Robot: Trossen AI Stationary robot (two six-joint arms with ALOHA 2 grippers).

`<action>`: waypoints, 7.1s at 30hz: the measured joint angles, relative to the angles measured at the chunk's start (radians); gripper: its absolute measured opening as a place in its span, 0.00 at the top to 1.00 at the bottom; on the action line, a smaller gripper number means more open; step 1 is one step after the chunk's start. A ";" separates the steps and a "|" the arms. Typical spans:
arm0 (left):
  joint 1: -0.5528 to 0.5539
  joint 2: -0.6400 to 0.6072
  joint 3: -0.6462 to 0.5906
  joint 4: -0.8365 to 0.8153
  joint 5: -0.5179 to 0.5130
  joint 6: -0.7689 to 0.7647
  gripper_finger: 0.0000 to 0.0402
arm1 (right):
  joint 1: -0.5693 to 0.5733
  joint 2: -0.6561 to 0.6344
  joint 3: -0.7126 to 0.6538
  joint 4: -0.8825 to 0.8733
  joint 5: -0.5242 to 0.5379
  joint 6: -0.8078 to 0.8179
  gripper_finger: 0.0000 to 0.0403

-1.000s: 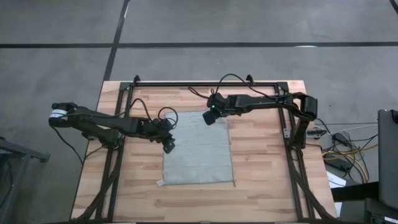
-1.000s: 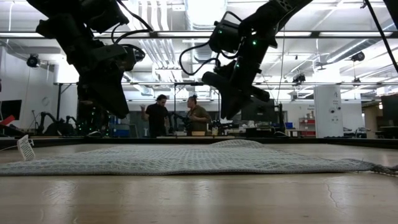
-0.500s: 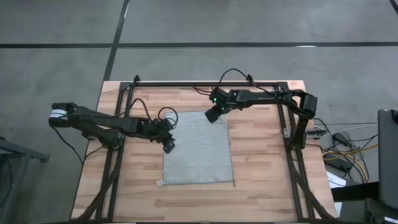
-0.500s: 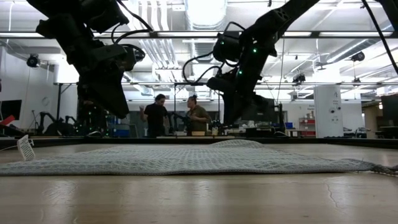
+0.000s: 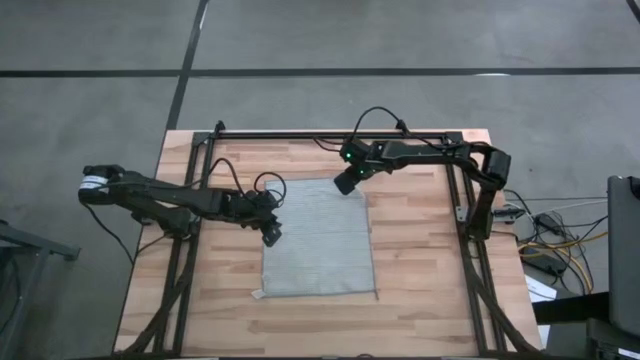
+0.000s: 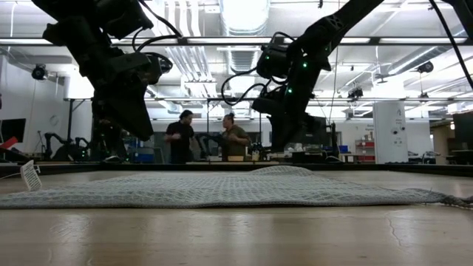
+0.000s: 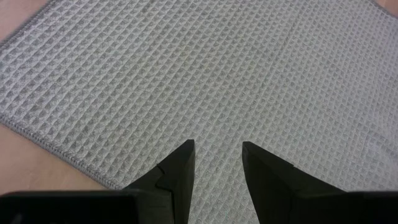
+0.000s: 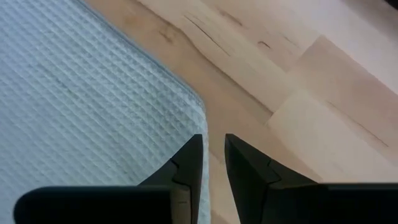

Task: Fold microfiber towels
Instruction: Fold the microfiber cloth on the table

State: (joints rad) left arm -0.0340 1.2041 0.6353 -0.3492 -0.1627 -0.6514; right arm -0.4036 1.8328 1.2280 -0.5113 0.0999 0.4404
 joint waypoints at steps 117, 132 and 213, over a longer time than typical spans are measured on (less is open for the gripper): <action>0.000 0.000 0.000 0.000 0.000 0.000 0.66 | -0.053 0.003 -0.228 0.336 -0.236 0.072 0.74; 0.000 0.000 0.000 0.000 0.000 0.000 0.66 | -0.053 0.003 -0.229 0.333 -0.239 0.057 0.97; 0.007 0.000 0.000 0.027 -0.155 0.063 0.66 | -0.051 0.002 -0.229 0.371 -0.307 -0.086 0.98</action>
State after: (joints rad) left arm -0.0270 1.2037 0.6353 -0.3225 -0.3176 -0.5880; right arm -0.4541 1.8347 0.9985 -0.1406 -0.2070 0.3546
